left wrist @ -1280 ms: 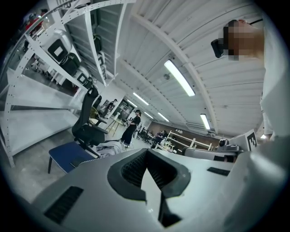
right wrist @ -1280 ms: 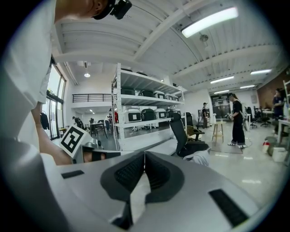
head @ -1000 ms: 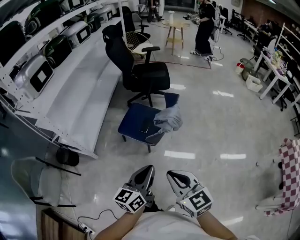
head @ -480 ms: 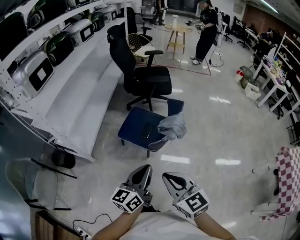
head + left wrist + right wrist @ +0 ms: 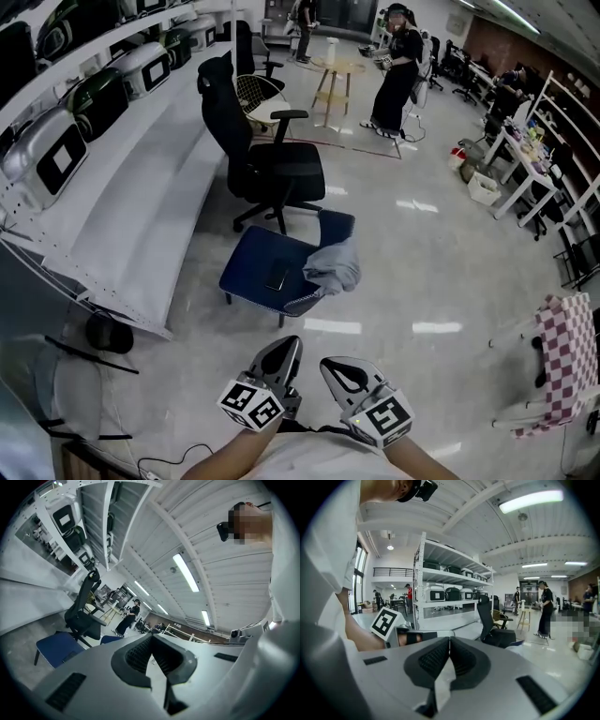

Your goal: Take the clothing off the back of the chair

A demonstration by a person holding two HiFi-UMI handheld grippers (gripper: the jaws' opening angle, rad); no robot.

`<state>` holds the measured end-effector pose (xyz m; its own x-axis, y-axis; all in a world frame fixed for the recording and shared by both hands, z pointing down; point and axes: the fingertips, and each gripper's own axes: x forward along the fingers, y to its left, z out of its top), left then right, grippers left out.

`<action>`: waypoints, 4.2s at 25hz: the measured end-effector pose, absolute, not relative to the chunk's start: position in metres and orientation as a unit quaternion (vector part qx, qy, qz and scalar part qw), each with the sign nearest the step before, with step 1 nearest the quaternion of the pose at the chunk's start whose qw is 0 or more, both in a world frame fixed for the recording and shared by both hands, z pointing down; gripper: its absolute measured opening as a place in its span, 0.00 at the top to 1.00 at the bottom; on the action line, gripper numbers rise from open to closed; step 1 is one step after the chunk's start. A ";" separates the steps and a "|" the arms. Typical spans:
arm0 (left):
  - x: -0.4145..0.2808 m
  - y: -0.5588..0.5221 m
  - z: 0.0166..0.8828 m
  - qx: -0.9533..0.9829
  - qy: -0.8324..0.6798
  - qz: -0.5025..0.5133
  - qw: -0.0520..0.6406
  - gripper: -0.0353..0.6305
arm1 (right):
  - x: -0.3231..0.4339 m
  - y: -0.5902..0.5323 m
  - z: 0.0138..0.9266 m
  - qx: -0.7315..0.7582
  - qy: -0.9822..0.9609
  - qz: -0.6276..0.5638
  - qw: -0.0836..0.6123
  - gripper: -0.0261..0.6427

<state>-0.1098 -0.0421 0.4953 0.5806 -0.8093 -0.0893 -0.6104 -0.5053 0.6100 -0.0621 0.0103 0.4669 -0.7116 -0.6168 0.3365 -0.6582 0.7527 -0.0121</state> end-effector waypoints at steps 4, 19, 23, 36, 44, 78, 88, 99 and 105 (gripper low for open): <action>-0.108 -0.040 0.498 0.851 -0.411 -0.178 0.273 0.93 | -0.059 0.010 0.471 0.355 -0.918 0.068 0.166 0.94; -0.103 -0.040 0.502 0.860 -0.393 -0.170 0.279 0.93 | -0.055 0.007 0.470 0.371 -0.911 0.072 0.165 0.94; -0.096 -0.045 0.502 0.862 -0.389 -0.165 0.279 0.94 | -0.051 0.003 0.469 0.372 -0.912 0.074 0.159 0.94; -0.076 -0.074 0.506 0.858 -0.403 -0.153 0.280 0.94 | -0.030 -0.031 0.472 0.363 -0.917 0.088 0.142 0.94; -0.061 -0.104 0.502 0.856 -0.412 -0.145 0.278 0.93 | -0.013 -0.066 0.472 0.357 -0.920 0.094 0.135 0.94; 0.011 -0.247 0.501 0.834 -0.480 -0.110 0.248 0.94 | 0.072 -0.231 0.463 0.291 -0.949 0.098 0.073 0.94; 0.002 -0.251 0.510 0.815 -0.513 -0.099 0.251 0.93 | 0.067 -0.237 0.476 0.262 -0.957 0.091 0.087 0.94; -0.006 -0.276 0.535 0.818 -0.479 -0.110 0.297 0.93 | 0.060 -0.248 0.488 0.296 -0.942 0.104 0.122 0.94; -0.014 -0.292 0.534 0.832 -0.444 -0.113 0.314 0.93 | 0.046 -0.260 0.482 0.323 -0.932 0.106 0.128 0.94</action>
